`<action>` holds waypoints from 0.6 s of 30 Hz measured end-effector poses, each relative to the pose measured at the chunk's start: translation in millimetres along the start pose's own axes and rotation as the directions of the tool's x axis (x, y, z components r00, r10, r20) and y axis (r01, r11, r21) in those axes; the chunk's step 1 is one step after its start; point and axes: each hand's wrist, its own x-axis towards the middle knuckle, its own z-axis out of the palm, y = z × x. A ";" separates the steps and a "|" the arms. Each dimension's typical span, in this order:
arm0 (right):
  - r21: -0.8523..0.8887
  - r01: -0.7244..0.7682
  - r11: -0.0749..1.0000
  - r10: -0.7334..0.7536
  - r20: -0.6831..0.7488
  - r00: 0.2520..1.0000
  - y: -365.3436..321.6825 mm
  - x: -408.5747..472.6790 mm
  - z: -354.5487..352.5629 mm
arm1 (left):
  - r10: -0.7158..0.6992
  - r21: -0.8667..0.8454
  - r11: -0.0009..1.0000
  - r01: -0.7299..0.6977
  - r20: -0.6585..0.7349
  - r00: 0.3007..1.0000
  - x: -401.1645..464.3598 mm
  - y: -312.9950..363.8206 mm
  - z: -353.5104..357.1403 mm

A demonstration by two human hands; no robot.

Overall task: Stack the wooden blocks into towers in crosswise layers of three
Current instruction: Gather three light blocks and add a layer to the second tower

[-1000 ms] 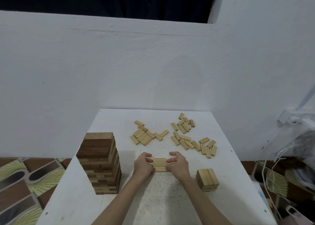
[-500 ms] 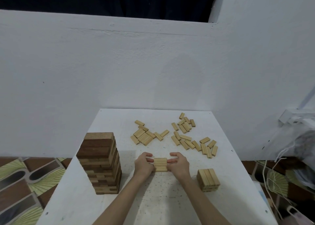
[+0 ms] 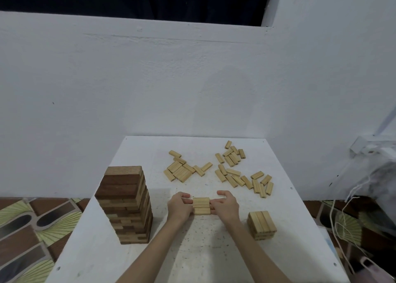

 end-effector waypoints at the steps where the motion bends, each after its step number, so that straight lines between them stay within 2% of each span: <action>1: -0.001 0.000 1.000 0.000 -0.007 1.000 -0.1 0.4 -0.1 | -0.003 0.001 1.000 0.003 0.003 1.000 0.3 -0.3 -0.5; 18: 0.046 -0.041 0.998 0.041 0.001 0.999 -7.1 -4.8 -1.1 | -0.009 -0.021 1.000 0.008 -0.028 1.000 1.2 2.5 -0.2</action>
